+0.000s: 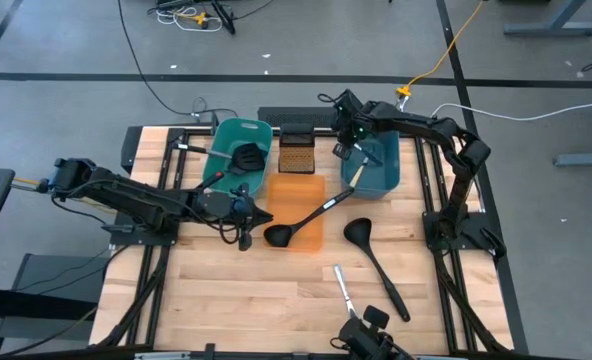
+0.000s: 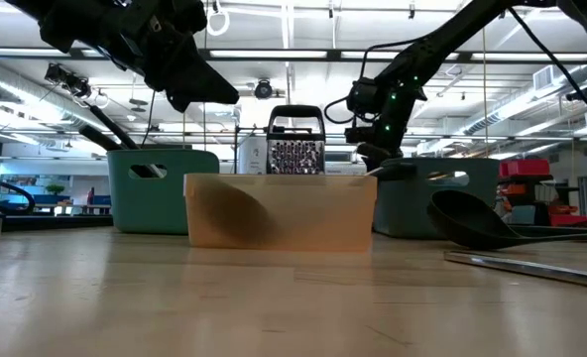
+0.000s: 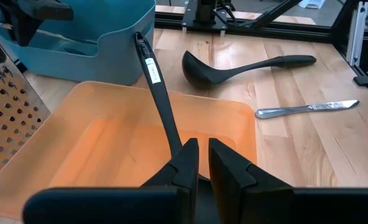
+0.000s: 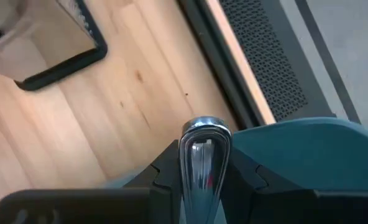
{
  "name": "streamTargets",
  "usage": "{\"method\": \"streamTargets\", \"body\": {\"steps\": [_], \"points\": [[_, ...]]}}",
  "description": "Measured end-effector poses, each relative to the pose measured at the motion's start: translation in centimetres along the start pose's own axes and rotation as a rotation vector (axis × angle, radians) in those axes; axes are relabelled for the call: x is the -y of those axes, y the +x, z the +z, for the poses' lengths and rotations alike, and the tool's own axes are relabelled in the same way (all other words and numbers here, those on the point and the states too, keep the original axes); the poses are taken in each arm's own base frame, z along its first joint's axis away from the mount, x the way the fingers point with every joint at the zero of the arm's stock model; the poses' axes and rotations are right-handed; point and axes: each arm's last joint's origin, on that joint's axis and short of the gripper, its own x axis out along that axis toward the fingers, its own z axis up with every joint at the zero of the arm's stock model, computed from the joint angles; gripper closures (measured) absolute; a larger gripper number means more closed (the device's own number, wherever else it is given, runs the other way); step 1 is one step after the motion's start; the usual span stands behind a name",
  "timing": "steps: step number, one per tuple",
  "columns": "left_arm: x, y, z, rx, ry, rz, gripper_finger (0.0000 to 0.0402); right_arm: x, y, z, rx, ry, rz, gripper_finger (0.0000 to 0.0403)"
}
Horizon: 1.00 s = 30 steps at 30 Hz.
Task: Pick & Place Kitchen Items
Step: Put the left silver knife into the blue bin
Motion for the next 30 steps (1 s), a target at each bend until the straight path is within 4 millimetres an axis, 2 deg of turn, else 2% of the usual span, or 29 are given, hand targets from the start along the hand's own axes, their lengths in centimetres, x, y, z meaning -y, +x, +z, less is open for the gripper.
{"method": "streamTargets", "body": {"steps": [5,10,14,21,30], "points": [[0.0,0.0,0.0,0.000,0.002,0.000,0.0358,0.4,-2.1,0.9,0.017,0.017,-0.009,0.0321],[0.0,0.0,0.0,0.000,0.002,0.000,0.0358,1.1,-5.2,2.4,0.001,0.064,-0.004,0.0321],[0.0,0.0,0.0,0.000,0.003,0.000,0.0358,1.3,-6.6,2.6,-0.027,0.141,0.016,0.0321],[0.0,0.0,0.0,-0.001,0.003,0.000,0.0358,0.5,-5.8,1.1,-0.159,0.248,0.022,0.0321],[0.0,0.0,0.0,-0.004,0.004,-0.020,0.0358,-0.5,-4.7,-0.1,-0.175,0.231,-0.020,0.0321]]}}
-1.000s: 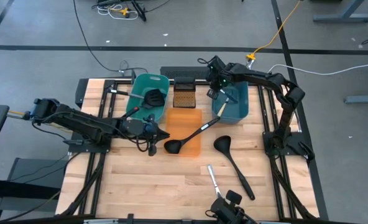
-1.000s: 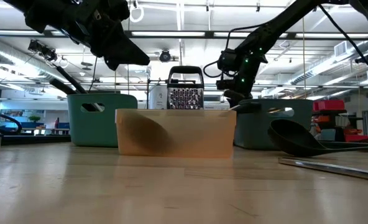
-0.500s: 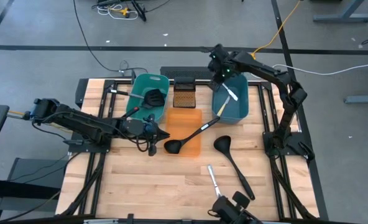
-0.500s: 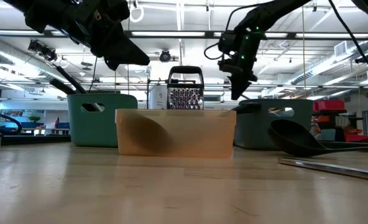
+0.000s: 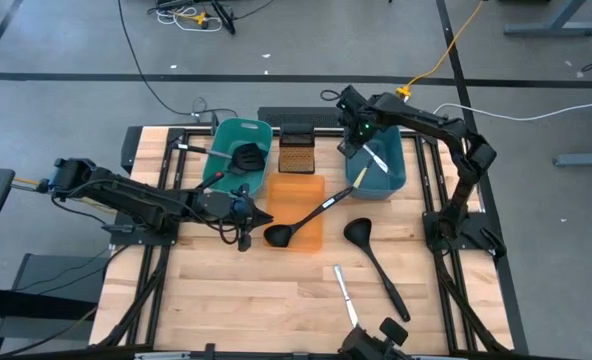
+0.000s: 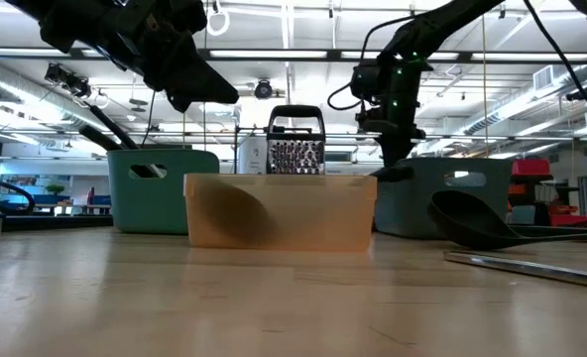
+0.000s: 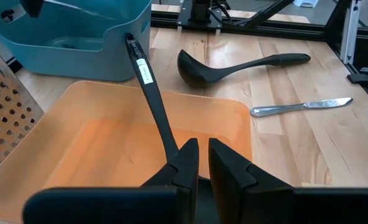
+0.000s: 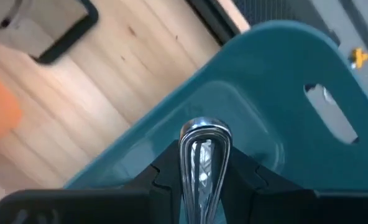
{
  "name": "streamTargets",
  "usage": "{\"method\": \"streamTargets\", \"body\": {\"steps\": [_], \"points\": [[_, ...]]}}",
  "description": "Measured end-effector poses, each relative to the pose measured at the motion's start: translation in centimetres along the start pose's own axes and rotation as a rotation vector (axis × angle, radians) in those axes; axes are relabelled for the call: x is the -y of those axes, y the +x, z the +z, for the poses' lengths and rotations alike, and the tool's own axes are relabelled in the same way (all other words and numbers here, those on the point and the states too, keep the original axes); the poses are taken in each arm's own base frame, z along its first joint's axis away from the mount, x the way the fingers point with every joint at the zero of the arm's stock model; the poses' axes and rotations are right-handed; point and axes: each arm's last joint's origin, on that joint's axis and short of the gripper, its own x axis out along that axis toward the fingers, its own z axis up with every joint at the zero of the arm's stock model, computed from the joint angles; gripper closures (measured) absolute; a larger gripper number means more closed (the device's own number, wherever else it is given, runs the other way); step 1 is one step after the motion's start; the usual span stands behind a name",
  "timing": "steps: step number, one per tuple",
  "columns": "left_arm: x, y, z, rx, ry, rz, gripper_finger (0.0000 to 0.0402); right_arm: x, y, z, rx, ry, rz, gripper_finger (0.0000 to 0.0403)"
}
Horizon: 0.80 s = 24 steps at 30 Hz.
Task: Pick & Place Kitchen Items
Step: Put the left silver knife into the blue bin
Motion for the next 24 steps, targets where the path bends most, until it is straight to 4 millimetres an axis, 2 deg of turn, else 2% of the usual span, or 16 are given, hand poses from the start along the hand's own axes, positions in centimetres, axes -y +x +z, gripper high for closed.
{"method": "streamTargets", "body": {"steps": [5,10,14,24], "points": [[0.0,0.0,0.0,0.000,0.000,-0.001,0.0358,-0.1,-0.5,-0.7,0.139,-0.020,0.000,0.0321],[0.0,0.0,0.0,0.000,-0.001,0.000,0.0358,0.2,-0.3,-2.1,0.039,-0.010,0.004,0.0321],[0.0,0.0,0.0,0.000,0.000,0.000,0.0358,0.0,1.2,-3.8,-0.062,-0.015,0.000,0.0321],[0.0,0.0,0.0,0.000,-0.002,0.000,0.0358,0.5,3.4,-4.4,0.035,0.001,-0.018,0.0321]]}}
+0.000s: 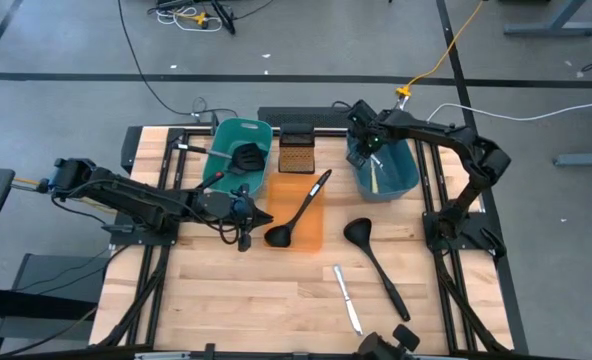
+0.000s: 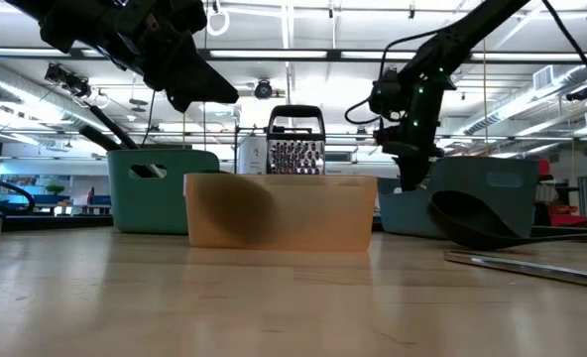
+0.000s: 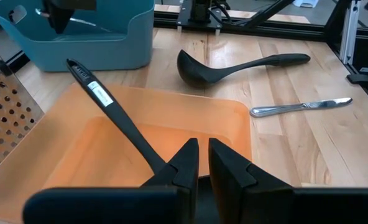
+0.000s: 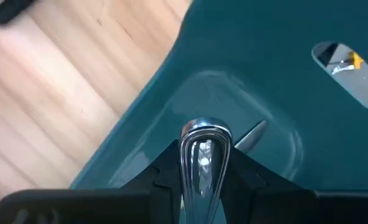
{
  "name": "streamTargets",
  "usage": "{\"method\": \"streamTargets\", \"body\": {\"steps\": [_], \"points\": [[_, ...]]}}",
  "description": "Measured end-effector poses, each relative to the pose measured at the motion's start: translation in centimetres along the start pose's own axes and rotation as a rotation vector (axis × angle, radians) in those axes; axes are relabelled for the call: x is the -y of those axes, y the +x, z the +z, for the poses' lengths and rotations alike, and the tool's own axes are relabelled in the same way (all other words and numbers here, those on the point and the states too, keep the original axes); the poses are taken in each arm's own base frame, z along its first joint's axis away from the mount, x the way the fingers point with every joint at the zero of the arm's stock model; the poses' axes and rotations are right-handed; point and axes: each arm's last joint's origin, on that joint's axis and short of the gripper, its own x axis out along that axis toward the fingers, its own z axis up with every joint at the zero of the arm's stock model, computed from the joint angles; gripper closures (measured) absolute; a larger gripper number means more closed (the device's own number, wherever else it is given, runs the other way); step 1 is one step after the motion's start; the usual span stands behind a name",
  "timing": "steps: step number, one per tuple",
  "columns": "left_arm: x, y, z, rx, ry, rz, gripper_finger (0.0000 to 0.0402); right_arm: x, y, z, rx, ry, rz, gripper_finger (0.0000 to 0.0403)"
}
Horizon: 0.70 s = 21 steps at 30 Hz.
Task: Pick & Place Kitchen Items
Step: Put the left silver knife into the blue bin
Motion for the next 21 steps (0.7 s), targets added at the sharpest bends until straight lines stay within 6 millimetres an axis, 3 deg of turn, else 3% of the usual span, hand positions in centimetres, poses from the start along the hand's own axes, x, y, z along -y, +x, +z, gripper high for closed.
{"method": "streamTargets", "body": {"steps": [11,21], "points": [[0.0,0.0,0.0,0.001,-0.001,0.000,0.0358,0.5,2.7,-1.8,0.007,0.027,0.001,0.0321],[0.0,0.0,0.0,0.001,-0.002,0.000,0.0358,0.4,3.1,-1.9,0.039,0.008,-0.001,0.0321]]}}
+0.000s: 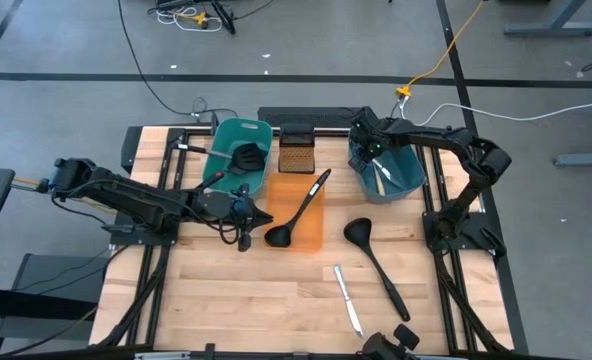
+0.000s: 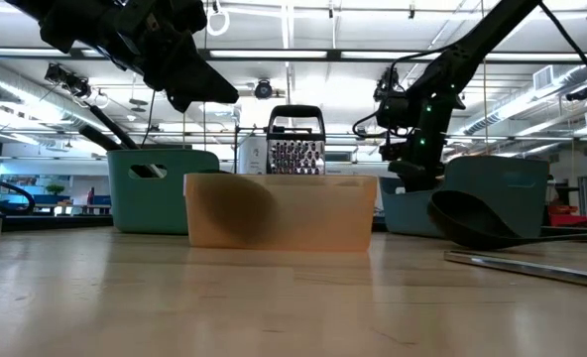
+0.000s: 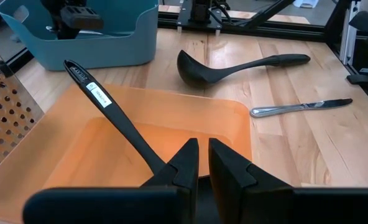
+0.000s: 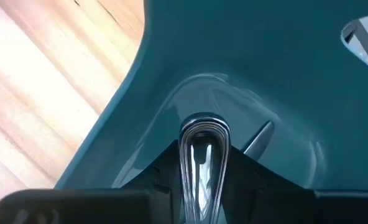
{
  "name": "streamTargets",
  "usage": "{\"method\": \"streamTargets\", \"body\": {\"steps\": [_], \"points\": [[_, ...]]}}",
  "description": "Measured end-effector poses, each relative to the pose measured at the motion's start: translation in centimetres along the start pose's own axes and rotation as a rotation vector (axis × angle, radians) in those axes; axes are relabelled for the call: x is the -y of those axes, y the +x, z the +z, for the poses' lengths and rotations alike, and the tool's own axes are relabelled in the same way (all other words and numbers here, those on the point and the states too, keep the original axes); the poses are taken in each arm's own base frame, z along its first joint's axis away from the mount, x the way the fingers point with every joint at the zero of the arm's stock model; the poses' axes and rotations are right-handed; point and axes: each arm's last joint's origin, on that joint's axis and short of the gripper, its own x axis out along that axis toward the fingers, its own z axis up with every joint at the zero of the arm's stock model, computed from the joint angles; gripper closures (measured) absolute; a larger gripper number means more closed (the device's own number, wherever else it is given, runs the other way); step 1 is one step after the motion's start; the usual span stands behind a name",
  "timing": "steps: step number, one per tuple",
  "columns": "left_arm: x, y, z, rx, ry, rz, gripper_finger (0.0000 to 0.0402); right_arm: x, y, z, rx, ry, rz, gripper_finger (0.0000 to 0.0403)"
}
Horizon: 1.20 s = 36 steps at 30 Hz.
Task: Pick & Place Kitchen Items
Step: Put the left silver knife into the blue bin
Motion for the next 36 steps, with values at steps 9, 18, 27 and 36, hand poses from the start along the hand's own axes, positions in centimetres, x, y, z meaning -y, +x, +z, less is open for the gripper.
{"method": "streamTargets", "body": {"steps": [9,18,27,36], "points": [[0.0,0.0,0.0,0.000,-0.005,0.000,0.0358,-0.1,0.0,-0.2,-0.016,-0.076,0.021,0.0313],[0.1,0.0,0.0,-0.001,-0.024,-0.007,0.0358,-0.2,0.0,-0.2,-0.003,-0.184,0.078,0.0317],[0.9,-0.2,-0.1,-0.001,-0.010,-0.027,0.0358,0.4,0.1,-0.4,0.002,-0.268,0.144,0.0318],[0.9,-0.2,-0.1,-0.001,-0.010,-0.025,0.0358,1.3,0.2,-0.5,-0.005,-0.233,0.135,0.0316]]}}
